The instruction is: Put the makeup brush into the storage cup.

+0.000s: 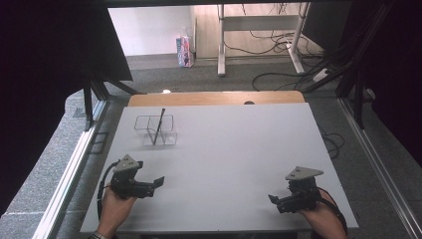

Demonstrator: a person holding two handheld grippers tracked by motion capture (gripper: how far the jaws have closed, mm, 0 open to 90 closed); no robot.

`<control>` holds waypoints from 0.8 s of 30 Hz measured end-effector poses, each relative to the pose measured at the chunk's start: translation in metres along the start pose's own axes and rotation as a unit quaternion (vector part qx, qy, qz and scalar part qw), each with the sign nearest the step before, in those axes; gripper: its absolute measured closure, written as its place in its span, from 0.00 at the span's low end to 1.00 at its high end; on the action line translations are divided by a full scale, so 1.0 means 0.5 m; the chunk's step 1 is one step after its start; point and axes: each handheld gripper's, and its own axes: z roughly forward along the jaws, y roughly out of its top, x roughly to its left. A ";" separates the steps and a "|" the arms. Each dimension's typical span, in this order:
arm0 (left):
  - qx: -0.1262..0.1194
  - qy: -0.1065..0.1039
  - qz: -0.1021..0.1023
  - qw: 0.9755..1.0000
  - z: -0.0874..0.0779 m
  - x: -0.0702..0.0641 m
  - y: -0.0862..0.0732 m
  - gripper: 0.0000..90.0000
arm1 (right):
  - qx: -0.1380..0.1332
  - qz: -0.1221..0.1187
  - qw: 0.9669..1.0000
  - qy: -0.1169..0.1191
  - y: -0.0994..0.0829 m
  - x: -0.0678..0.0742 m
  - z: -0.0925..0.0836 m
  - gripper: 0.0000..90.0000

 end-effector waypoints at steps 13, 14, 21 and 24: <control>0.001 0.005 -0.011 1.000 -0.025 -0.006 -0.029 0.00 | 0.000 0.001 1.000 0.000 0.000 0.000 0.001 0.00; 0.001 0.005 -0.011 1.000 -0.025 -0.006 -0.029 0.00 | 0.000 0.001 1.000 0.000 0.000 0.000 0.001 0.00; 0.002 0.013 -0.010 1.000 -0.035 -0.010 -0.046 0.00 | 0.000 0.001 1.000 0.001 0.000 0.000 0.000 0.00; 0.006 0.019 -0.009 1.000 -0.038 -0.015 -0.055 0.00 | 0.000 0.001 1.000 0.001 0.000 0.000 0.000 0.00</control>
